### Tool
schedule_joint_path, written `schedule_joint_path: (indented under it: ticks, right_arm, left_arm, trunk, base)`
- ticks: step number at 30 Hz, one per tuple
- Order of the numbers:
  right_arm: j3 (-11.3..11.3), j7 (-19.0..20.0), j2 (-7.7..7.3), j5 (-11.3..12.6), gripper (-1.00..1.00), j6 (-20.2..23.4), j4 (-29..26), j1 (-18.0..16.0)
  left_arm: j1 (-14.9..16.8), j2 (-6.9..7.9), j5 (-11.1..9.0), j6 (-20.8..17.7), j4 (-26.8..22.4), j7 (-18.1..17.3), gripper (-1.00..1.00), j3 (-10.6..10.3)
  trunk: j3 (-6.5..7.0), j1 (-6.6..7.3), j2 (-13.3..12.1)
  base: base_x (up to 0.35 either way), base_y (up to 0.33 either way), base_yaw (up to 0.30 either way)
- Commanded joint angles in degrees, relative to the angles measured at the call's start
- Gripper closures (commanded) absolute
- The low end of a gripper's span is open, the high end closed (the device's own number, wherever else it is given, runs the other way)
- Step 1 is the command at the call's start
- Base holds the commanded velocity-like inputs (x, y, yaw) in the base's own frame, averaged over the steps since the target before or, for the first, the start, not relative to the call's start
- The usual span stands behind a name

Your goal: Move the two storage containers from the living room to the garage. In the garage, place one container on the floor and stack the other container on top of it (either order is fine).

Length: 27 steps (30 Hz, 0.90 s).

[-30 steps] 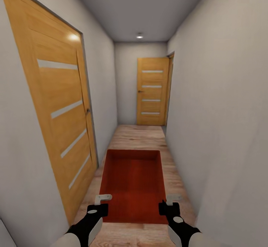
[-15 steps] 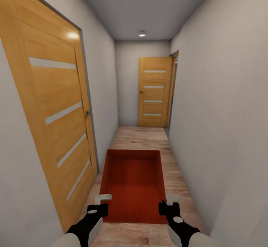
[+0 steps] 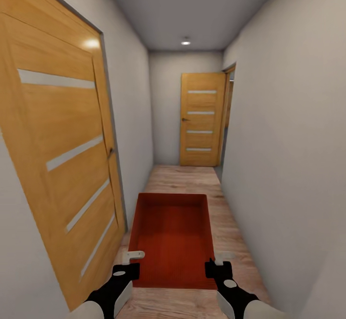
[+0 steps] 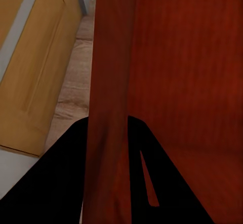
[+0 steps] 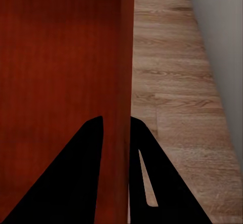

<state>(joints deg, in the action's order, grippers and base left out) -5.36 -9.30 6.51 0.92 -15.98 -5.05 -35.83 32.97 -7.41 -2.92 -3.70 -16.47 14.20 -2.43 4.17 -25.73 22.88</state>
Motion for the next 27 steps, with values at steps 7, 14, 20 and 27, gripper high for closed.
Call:
schedule_joint_path:
  ticks: [7, 14, 20, 27]
  right_arm:
    - [1.9, -0.5, 0.00, 0.1, 1.00, -0.1, 0.0, 0.0]
    - [1.9, -0.5, 0.08, 0.0, 1.00, -0.1, 0.0, 0.0]
    - [1.8, -0.5, 0.09, 0.0, 1.00, -0.1, 0.0, 0.0]
    - [1.8, -0.5, 0.09, 0.0, 1.00, -0.1, 0.0, 0.0]
  left_arm:
    - [0.0, 0.03, 0.8, -0.4, -0.2, 1.1, 1.00, 0.8]
    - [0.0, 0.03, 0.9, -0.3, -0.3, 1.1, 1.00, 0.8]
    - [0.0, 0.03, 0.9, -0.4, -0.3, 1.1, 1.00, 0.8]
    - [0.0, 0.03, 0.9, -0.4, -0.3, 1.1, 1.00, 0.8]
  trunk:
    - [-0.02, -0.05, 0.0]
    - [-0.02, -0.05, 0.0]
    - [-0.02, -0.05, 0.0]
    - [-0.02, -0.05, 0.0]
  base:
    - [0.323, 0.023, 0.000]
    - [0.323, 0.001, 0.000]
    - [0.323, 0.000, 0.000]
    - [0.323, 0.000, 0.000]
